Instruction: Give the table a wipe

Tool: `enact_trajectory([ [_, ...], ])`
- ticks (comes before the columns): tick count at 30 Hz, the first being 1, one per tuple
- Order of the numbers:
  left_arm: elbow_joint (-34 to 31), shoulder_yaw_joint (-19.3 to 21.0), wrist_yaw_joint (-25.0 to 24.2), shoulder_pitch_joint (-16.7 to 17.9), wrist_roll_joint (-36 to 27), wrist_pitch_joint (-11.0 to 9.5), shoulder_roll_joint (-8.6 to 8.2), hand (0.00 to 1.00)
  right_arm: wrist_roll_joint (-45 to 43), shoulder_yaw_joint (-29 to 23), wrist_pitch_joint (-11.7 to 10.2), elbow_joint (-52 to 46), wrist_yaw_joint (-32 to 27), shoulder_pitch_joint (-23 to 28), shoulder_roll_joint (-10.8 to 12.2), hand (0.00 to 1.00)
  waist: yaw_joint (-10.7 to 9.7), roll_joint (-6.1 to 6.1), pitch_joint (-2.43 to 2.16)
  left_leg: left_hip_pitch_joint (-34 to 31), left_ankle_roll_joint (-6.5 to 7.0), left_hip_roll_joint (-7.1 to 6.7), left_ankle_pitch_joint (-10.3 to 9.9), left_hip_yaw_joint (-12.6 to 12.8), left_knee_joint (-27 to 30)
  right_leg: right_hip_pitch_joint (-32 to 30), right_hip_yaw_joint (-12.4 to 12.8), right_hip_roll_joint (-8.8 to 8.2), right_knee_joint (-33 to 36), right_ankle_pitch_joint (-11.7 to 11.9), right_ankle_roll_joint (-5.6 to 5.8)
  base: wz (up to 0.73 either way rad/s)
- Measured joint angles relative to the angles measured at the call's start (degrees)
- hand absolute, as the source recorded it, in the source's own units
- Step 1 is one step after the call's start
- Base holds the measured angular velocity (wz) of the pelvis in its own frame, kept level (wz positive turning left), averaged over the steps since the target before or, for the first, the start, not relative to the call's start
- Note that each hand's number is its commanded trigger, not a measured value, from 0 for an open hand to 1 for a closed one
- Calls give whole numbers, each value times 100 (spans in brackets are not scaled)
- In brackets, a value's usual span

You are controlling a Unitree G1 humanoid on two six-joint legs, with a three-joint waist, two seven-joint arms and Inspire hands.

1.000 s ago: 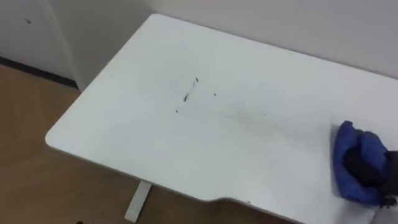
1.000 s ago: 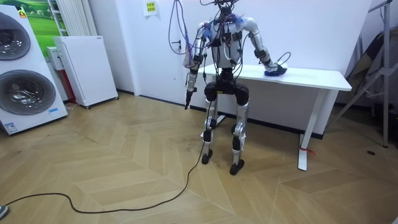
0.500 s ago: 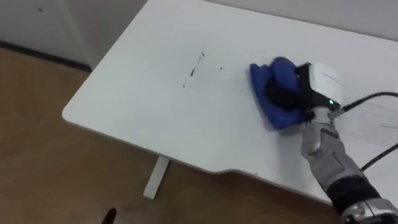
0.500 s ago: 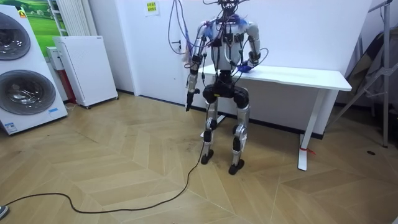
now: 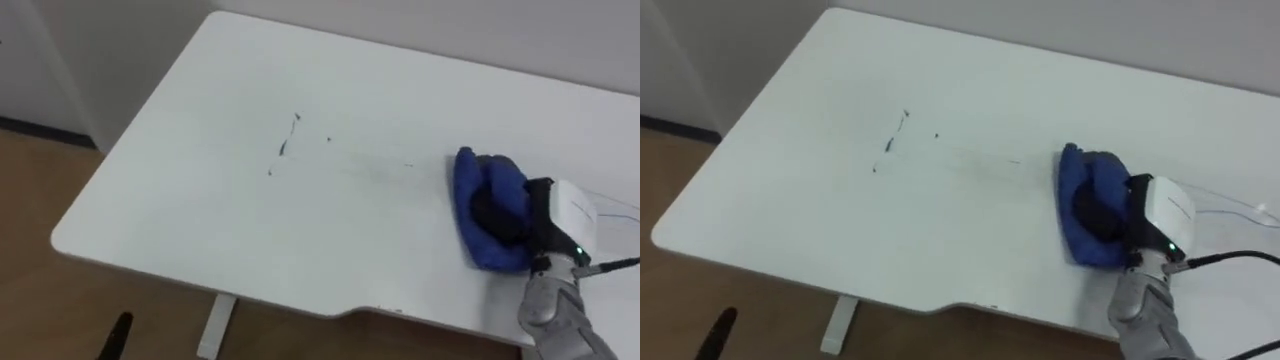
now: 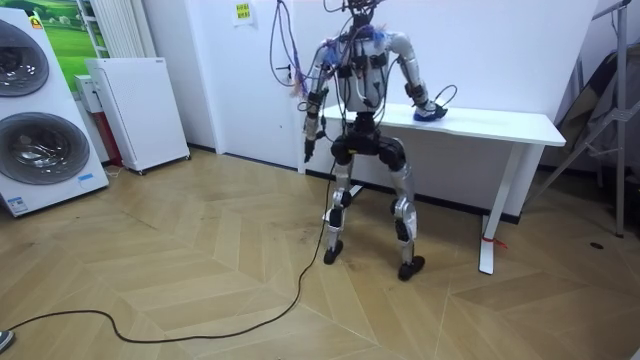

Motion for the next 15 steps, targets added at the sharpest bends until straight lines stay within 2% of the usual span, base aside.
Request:
enact_trajectory([
  [1, 15, -31, 1, -112, -31, -1, -53, 0, -145, 186, 49, -107, 70, -148, 7, 100, 106, -68, 10, 14, -152, 77, -25, 48, 28, -52, -61, 72, 176, -9, 145, -40],
  [2, 33, -31, 1, -147, -39, -1, -107, 0, -176, 300, 137, -219, 135, -246, 8, 100, 224, -66, 19, 45, -236, 163, -37, 139, 20, -132, -75, 116, 255, -106, 294, -79],
  [3, 78, -31, 0, -213, -37, -9, -251, 0, -385, 552, 334, -362, 245, -547, 1, 100, 448, 1, 55, 100, -421, 366, -24, 168, -16, -319, -113, 326, 475, -262, 185, -88],
  [4, 171, -38, -30, -272, -39, -45, -338, 0, -614, 795, 466, -504, 384, -871, 18, 100, 560, 65, 104, 100, -597, 526, 56, 162, -115, -542, -215, 479, 749, -396, -17, -73],
  [5, 213, -42, -46, -290, -40, -51, -365, 0, -727, 907, 496, -563, 439, -1008, 23, 100, 602, 68, 112, 90, -679, 602, 109, 153, -168, -642, -288, 518, 886, -469, -110, -24],
  [6, 231, -36, -88, -285, -41, -51, -413, 0, -953, 1045, 488, -635, 546, -1252, 26, 100, 603, 53, 133, 68, -812, 731, 229, 135, -226, -794, -417, 581, 1130, -659, -256, 17],
  [7, 226, -49, -148, -242, -42, -48, -456, 0, -1032, 1051, 458, -651, 607, -1337, 17, 100, 587, 41, 155, 41, -861, 803, 372, 130, -280, -838, -512, 612, 1310, -844, -345, 35],
  [8, 205, -86, -161, -206, -44, -43, -464, 0, -1045, 1050, 456, -651, 624, -1329, 16, 100, 585, 33, 155, 26, -859, 820, 451, 130, -287, -833, -548, 614, 1362, -939, -371, 59],
  [10, -42, -152, -241, 187, -173, -41, -458, 0, -1069, 1004, 429, -674, 671, -1097, -132, 100, 487, 20, 155, -54, -777, 854, 745, 159, -295, -758, -657, 632, 1484, -1234, -441, 67],
  [11, -104, -140, -248, 314, -191, -41, -454, 0, -1057, 957, 392, -686, 671, -994, -186, 100, 448, 21, 155, -68, -736, 852, 813, 179, -296, -748, -651, 652, 1474, -1272, -453, 61],
  [13, -216, -47, -261, 803, -185, -24, -418, 0, -973, 480, 168, -937, 555, -276, -282, 100, 234, 46, 154, -31, -681, 729, 865, 193, -265, -512, -610, 769, 1318, -1353, -488, 56],
  [14, -216, 18, -263, 897, -165, -15, -419, 0, -918, 340, 97, -964, 498, -68, -277, 100, 168, 47, 154, 7, -673, 667, 860, 195, -269, -414, -596, 814, 1225, -1353, -488, 56],
  [15, -217, 132, -260, 1090, -103, -12, -422, 0, -791, 79, -49, -1043, 405, 327, -264, 100, 52, 37, 151, 102, -613, 508, 828, 209, -276, -238, -497, 894, 1033, -1348, -494, 42],
])
